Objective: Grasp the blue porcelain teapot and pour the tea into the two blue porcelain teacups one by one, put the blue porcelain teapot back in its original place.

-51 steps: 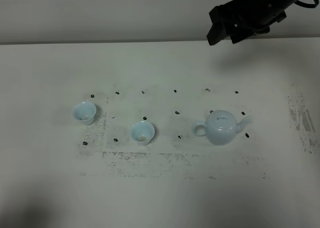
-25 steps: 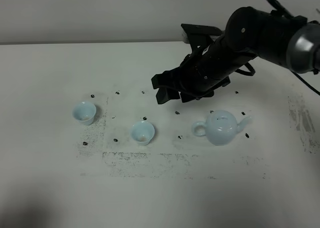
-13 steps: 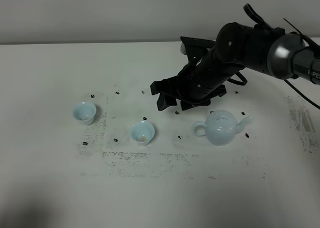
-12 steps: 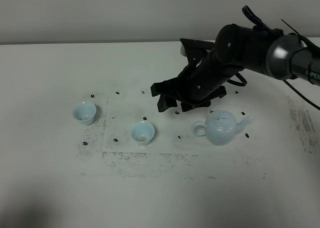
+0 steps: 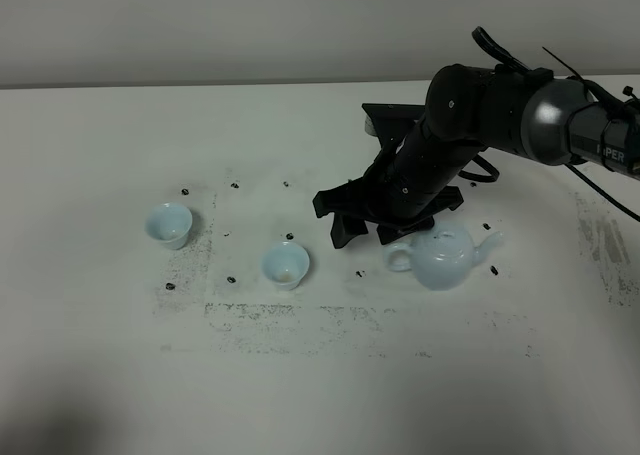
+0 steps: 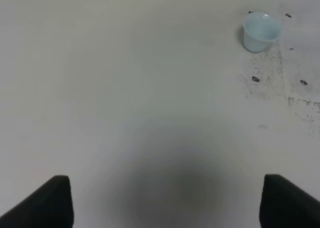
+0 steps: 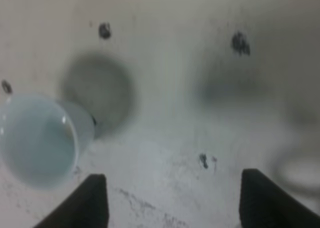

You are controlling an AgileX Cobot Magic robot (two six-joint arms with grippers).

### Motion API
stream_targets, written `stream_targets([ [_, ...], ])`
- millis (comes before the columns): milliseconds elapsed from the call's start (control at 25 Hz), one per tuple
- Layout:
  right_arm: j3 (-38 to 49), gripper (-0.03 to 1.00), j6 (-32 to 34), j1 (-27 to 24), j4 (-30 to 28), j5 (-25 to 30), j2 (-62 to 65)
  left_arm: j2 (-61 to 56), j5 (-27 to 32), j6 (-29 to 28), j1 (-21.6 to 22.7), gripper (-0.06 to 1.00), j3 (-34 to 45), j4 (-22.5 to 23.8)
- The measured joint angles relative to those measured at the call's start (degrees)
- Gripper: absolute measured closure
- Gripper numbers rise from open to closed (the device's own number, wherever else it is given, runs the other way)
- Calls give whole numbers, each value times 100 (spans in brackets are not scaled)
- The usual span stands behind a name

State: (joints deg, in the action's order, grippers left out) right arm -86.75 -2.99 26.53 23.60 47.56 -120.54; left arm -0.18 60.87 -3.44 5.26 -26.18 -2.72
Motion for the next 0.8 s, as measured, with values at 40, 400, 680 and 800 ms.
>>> stream_targets([
  [40,0,43,0,0,-6,56,0,0,0,0,0,22,0,0],
  [400,0,43,-4,0,-26,442,0,0,0,0,0,22,0,0],
  [680,0,43,-156,0,-26,850,0,0,0,0,0,22,0,0],
  [800,0,43,-218,0,-26,1010,0,0,0,0,0,22,0,0],
])
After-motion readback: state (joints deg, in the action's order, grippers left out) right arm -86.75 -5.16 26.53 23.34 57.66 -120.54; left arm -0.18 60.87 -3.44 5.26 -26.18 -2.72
